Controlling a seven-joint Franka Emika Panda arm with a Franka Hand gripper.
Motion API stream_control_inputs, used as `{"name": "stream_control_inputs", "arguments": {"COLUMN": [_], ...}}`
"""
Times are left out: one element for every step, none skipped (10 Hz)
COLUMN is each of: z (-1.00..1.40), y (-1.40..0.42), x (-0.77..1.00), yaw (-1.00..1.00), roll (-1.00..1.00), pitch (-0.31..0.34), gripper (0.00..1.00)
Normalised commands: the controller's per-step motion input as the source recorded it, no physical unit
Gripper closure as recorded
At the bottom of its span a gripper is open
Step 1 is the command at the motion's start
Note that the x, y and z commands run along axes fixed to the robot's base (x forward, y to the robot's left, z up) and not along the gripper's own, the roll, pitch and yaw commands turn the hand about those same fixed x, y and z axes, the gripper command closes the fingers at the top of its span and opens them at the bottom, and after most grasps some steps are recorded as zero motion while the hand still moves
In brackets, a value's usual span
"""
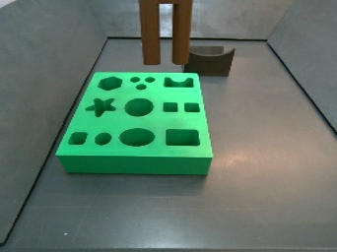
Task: Insert the square-circle object.
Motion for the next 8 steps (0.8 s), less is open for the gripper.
{"name": "stream_control_inputs", "arguments": {"z": [-0.75,-0.73,-0.76,-0.71,-0.63,-0.46,-0.19,-0.13], "y": [-0.37,-0.51,-0.57,-0.64,-0.62,-0.43,0.00,0.00], "x": [-0.88,-0.74,-0.72,-0.78,-0.84,-0.77,-0.36,-0.07], "yaw": [-0.07,-0.09,-0.05,0.00,0.02,0.09,0.07,0.04], "roll": [0.06,0.09,0.11,0.12,0.14,0.11,0.02,0.02], "pitch": [-0.051,-0.066,-0.071,-0.090,-0.111,-0.131,-0.083,-0.003], "gripper": [1.00,1.00,1.00,1.00,1.00,1.00,1.00,1.00]}}
